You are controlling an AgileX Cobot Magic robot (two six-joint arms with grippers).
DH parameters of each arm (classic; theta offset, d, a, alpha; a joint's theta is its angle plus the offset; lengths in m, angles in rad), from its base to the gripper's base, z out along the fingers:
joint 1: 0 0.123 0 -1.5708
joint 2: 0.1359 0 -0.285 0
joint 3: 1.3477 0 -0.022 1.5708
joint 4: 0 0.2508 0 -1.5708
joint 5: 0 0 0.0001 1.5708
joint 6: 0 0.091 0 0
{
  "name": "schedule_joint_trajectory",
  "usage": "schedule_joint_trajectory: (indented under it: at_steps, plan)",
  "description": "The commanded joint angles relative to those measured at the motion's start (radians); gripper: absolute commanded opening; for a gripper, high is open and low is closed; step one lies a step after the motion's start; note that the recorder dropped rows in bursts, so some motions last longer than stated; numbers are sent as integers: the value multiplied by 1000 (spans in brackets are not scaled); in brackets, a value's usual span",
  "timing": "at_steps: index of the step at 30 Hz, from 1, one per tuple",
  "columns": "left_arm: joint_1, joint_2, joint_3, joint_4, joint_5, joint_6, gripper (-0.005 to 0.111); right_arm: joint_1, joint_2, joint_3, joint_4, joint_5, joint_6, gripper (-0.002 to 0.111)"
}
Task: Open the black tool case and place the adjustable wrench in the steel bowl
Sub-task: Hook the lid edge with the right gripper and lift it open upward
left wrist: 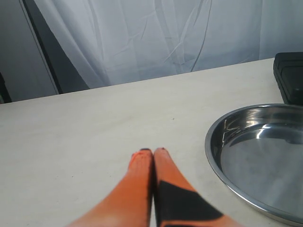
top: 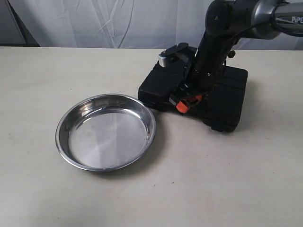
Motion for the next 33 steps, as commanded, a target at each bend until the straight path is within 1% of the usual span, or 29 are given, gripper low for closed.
schedule_joint_trajectory:
  at_steps: [1,2,4,10,13,21,33]
  plan:
    - [1,-7,-2,-2,-10,-4,0,8,44,0,-28,-38,-10,43]
    - [1,-7,-2,-2,-10,-4,0,8,48,0,-33,-40,-10,40]
    - [1,-7,-2,-2,-10,-4,0,8,58,0,-42,-54,-10,39]
    - [1,-7,-2,-2,-10,-4,0,8,97,0,-91,-84,-8,41]
    - [1,-7,-2,-2,-10,-4,0,8,90,-2,-92,-86,22,41]
    - [1,-7,-2,-2,-10,-4,0,8,32,-2,-112,-98,22,41]
    - [1,-7,-2,-2,-10,-4,0,9,75,-2,-104,-124,9,41]
